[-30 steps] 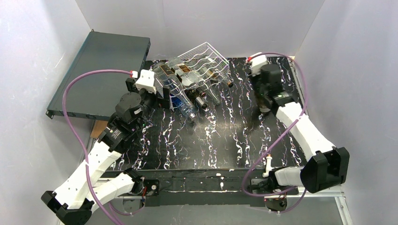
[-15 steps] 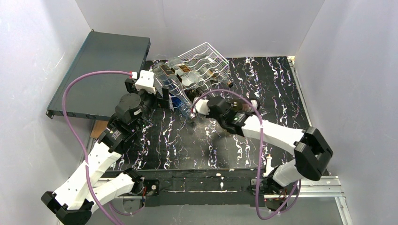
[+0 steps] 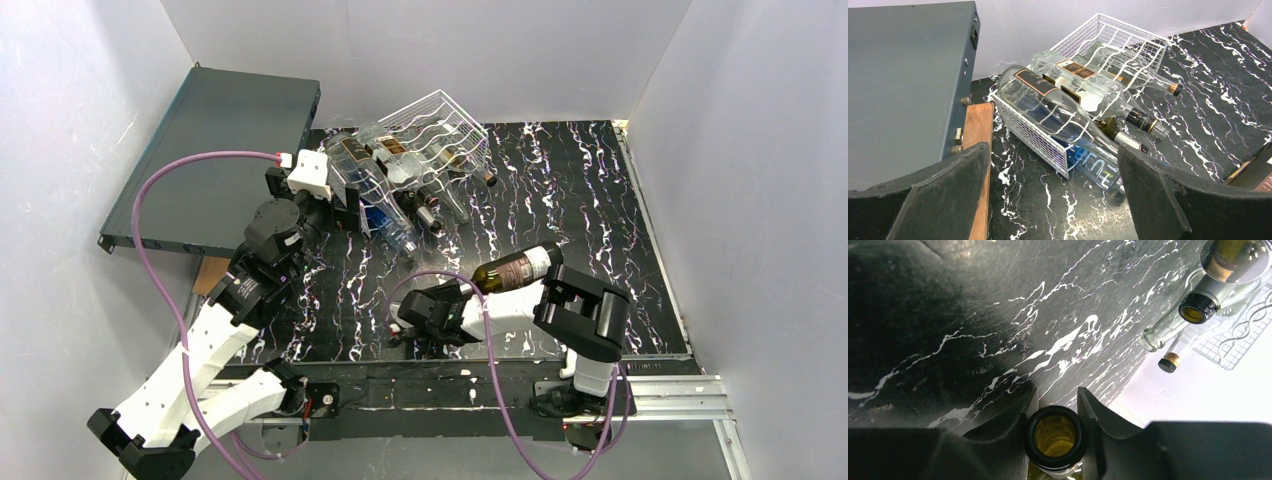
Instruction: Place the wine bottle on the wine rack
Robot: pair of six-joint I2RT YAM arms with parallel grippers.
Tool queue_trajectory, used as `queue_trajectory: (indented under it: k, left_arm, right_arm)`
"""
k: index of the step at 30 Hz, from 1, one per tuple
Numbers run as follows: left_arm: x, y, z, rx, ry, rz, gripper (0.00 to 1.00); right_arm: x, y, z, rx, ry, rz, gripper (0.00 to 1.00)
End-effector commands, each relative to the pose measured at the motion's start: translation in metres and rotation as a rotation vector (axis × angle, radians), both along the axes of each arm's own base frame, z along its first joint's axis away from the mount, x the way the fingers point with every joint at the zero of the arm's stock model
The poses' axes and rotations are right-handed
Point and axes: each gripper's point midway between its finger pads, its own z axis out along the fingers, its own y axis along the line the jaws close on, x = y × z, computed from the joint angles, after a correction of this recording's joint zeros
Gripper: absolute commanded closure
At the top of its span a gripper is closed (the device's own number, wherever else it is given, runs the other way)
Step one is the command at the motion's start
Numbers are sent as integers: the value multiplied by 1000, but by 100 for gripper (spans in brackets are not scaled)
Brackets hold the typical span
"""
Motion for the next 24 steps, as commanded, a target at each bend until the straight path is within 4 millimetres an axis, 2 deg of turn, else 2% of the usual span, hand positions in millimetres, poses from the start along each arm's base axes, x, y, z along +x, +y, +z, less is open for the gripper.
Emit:
queue_trajectory:
  k: [1,9,13,17,22,23,24]
  left_arm:
    - [0,3,5,-7,-23,15,1]
    - [-2,4,8,-10,-30,14,1]
    - [-2,5,9,-11,-33,16,1]
    - [-4,5,11,-15,-39,12,1]
    - [-4,5,10,-12,-35,13,1]
    - [-4,4,10,-14,-33,9,1]
    - [-5,4,11,-16,-35,6,1]
  right_arm:
    - [-11,6,-24,45,55,-2,86]
    - [-14,-1,-20,45,22,-2,55]
    - [-17,-3,-18,48,18,6,36]
    - [-19,-4,-14,66,5,4,24]
    - [-21,0,5,140,-4,-30,16]
    - [-20,0,10,161,-13,-44,5]
    - [-20,0,17,185,-19,-58,2]
